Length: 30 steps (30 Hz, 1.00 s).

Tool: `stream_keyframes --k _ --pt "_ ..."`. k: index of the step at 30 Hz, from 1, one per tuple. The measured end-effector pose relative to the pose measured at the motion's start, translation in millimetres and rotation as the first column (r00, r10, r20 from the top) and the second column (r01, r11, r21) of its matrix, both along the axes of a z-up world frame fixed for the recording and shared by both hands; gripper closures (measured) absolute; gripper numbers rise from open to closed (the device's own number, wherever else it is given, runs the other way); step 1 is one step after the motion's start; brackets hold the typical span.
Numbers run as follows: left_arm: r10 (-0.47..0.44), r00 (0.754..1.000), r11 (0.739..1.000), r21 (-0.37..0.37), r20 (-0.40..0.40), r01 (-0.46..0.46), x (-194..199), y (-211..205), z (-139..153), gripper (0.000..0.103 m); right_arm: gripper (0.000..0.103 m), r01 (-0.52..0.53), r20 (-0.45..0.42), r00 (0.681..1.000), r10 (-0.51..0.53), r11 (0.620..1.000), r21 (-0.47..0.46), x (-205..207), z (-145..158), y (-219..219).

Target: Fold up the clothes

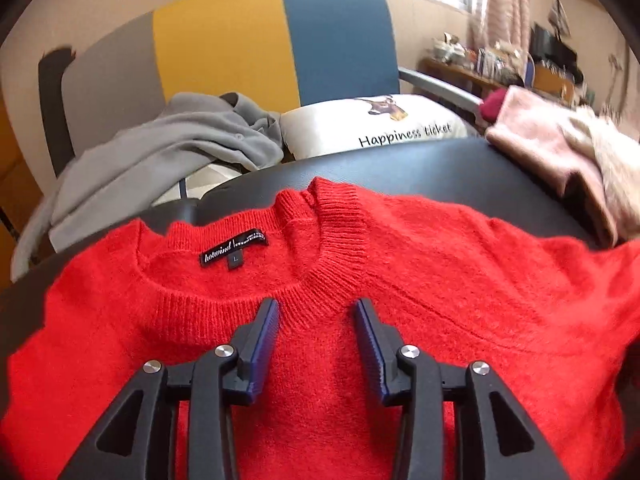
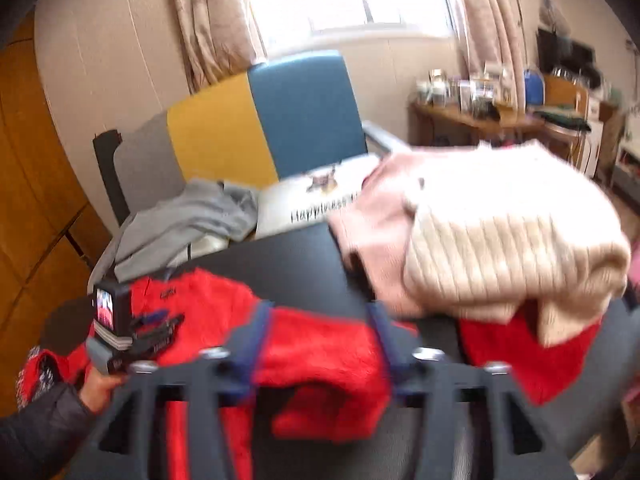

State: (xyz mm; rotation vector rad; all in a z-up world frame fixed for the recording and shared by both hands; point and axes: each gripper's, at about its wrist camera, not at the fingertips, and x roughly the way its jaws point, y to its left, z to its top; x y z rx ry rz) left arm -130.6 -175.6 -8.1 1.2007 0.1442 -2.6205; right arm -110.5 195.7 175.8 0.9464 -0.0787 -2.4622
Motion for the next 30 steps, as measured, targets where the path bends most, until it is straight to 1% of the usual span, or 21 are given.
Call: stream_keyframes --k 1,2,3,6,8,10,12,13,14,16,18,19,20,21,22,23,24,26,28,29,30 --pt "0.001 1.000 1.000 0.017 -0.007 -0.001 0.9 -2.4 -1.1 0.061 0.014 -0.004 0.003 1.000 0.004 1.000 -0.007 -1.4 -0.2 -3.8" --pt "0.002 1.000 1.000 0.029 -0.012 -0.001 1.2 -4.4 -1.5 0.062 0.014 -0.004 0.013 1.000 0.004 1.000 -0.007 -2.5 -3.2 -6.2" --pt "0.003 1.000 0.999 0.038 -0.017 -0.002 1.3 -5.7 -1.9 0.062 0.013 0.005 0.034 0.999 -0.005 1.000 -0.002 -2.5 -11.3 -6.0" --pt "0.005 1.000 1.000 0.027 -0.018 -0.004 -0.3 -3.7 -3.4 0.061 0.000 0.036 0.121 0.992 -0.033 0.999 -0.026 0.4 -48.3 0.8" --pt "0.006 1.000 1.000 0.026 -0.020 -0.005 -1.0 -3.5 -3.7 0.061 0.000 0.086 0.203 0.976 -0.072 0.994 -0.062 0.5 -77.9 12.2" --pt "0.006 1.000 1.000 0.031 -0.022 -0.006 -1.4 -4.3 -4.1 0.061 0.000 0.154 0.288 0.950 -0.117 0.982 -0.107 0.9 -108.9 27.3" --pt "0.007 1.000 0.999 0.034 -0.024 -0.006 -2.4 -5.6 -4.9 0.061 0.000 0.218 0.345 0.925 -0.159 0.966 -0.140 2.9 -128.0 41.1" --pt "0.007 1.000 0.999 0.034 -0.024 -0.006 -2.7 -6.2 -5.3 0.061 0.000 0.226 0.345 0.924 -0.163 0.962 -0.152 4.3 -134.1 44.5" --pt "0.006 1.000 0.999 0.034 -0.024 -0.005 -3.0 -7.2 -5.7 0.061 0.000 0.216 0.325 0.932 -0.159 0.965 -0.146 5.2 -136.0 43.8" --pt "0.007 1.000 0.999 0.032 -0.024 -0.006 -3.3 -7.4 -6.0 0.061 0.000 0.189 0.287 0.946 -0.154 0.977 -0.099 3.4 -135.9 34.0" --pt "0.006 1.000 1.000 0.029 -0.023 -0.006 -3.9 -7.8 -6.1 0.061 0.000 0.165 0.274 0.951 -0.140 0.984 -0.067 -1.8 -137.7 21.4" --pt "0.006 1.000 1.000 0.028 -0.023 -0.006 -4.0 -7.6 -6.2 0.061 0.009 0.149 0.272 0.953 -0.129 0.988 -0.051 -5.8 -140.6 14.3" --pt "0.006 1.000 1.000 0.027 -0.022 -0.006 -4.0 -7.4 -6.2 0.061 0.024 0.127 0.271 0.956 -0.117 0.992 -0.021 -8.6 -143.5 6.8" --pt "0.006 1.000 1.000 0.026 -0.022 -0.006 -4.0 -7.2 -5.8 0.061 0.071 0.105 0.285 0.952 -0.110 0.994 0.031 -11.3 -147.6 -0.8" --pt "0.006 1.000 1.000 0.026 -0.021 -0.005 -4.0 -7.1 -5.5 0.061 0.076 0.075 0.313 0.946 -0.084 0.996 0.040 -13.0 -150.2 -5.7" --pt "0.006 1.000 1.000 0.025 -0.021 -0.005 -4.1 -7.0 -5.3 0.061 0.076 0.056 0.315 0.947 -0.066 0.998 0.040 -12.0 -146.9 -6.9" --pt "0.006 1.000 1.000 0.026 -0.021 -0.006 -4.3 -7.2 -5.8 0.061 0.082 0.046 0.301 0.952 -0.060 0.997 0.055 -9.8 -141.0 -6.7" --pt "0.009 1.000 1.000 0.029 -0.022 -0.008 -3.7 -6.4 -6.2 0.061 0.085 0.009 0.249 0.968 -0.036 0.994 0.111 -3.2 -118.2 -1.3" --pt "0.009 1.000 0.999 0.035 -0.024 -0.008 -3.2 -6.8 -6.1 0.061 0.085 0.004 0.189 0.981 -0.045 0.978 0.210 -0.1 -94.9 8.0" --pt "0.009 1.000 0.999 0.038 -0.024 -0.008 -3.0 -6.9 -6.0 0.061 0.085 0.001 0.176 0.983 -0.053 0.959 0.284 -1.3 -88.9 12.5" --pt "0.008 1.000 0.999 0.038 -0.023 -0.007 -3.1 -6.8 -5.8 0.061 0.085 -0.005 0.172 0.983 -0.063 0.929 0.370 -3.9 -86.3 16.6"
